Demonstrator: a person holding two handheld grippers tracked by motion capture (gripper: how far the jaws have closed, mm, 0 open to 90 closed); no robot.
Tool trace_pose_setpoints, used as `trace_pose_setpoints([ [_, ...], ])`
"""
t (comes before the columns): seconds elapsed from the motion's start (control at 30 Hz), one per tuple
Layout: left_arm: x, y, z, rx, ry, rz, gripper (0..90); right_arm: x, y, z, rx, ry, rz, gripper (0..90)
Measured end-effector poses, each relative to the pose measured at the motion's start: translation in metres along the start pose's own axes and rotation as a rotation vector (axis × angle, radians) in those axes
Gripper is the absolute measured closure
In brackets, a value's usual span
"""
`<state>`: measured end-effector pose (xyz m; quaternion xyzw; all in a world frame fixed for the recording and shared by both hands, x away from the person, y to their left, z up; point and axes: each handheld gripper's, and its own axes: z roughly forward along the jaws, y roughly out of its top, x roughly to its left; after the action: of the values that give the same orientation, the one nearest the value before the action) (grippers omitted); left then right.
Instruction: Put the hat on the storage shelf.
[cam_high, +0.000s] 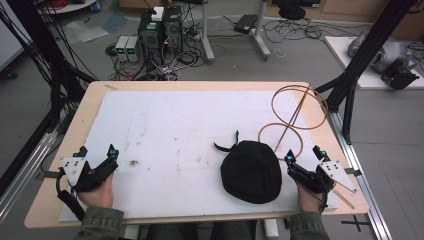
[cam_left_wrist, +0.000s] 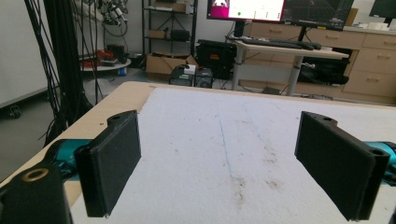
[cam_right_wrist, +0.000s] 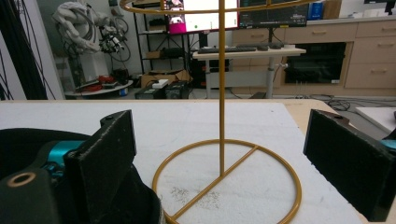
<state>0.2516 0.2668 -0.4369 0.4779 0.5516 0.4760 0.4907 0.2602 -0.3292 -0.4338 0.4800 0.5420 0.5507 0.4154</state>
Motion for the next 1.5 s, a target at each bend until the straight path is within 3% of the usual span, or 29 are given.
trace_pose_setpoints([
  [0.37, -0.003, 0.000, 0.000, -0.001, -0.002, 0.020, 14.5, 0.002, 0.000, 0.001, 0.007, 0.014, -0.006, 8.3],
  [0.8, -0.007, 0.001, 0.002, -0.004, -0.023, 0.042, 14.3, 0.005, 0.000, 0.002, 0.019, 0.076, 0.012, 8.3],
  [1.13, -0.010, 0.001, 0.002, -0.001, -0.034, 0.054, 14.3, 0.016, 0.003, 0.003, 0.027, 0.170, 0.006, 8.3],
  [1.4, -0.008, 0.001, 0.003, 0.008, -0.035, 0.035, 14.3, 0.022, 0.007, 0.002, 0.030, 0.221, 0.003, 8.3],
  [1.5, -0.008, 0.001, 0.003, 0.007, -0.033, 0.032, 14.3, 0.023, 0.010, 0.001, 0.061, 0.273, 0.019, 8.3],
])
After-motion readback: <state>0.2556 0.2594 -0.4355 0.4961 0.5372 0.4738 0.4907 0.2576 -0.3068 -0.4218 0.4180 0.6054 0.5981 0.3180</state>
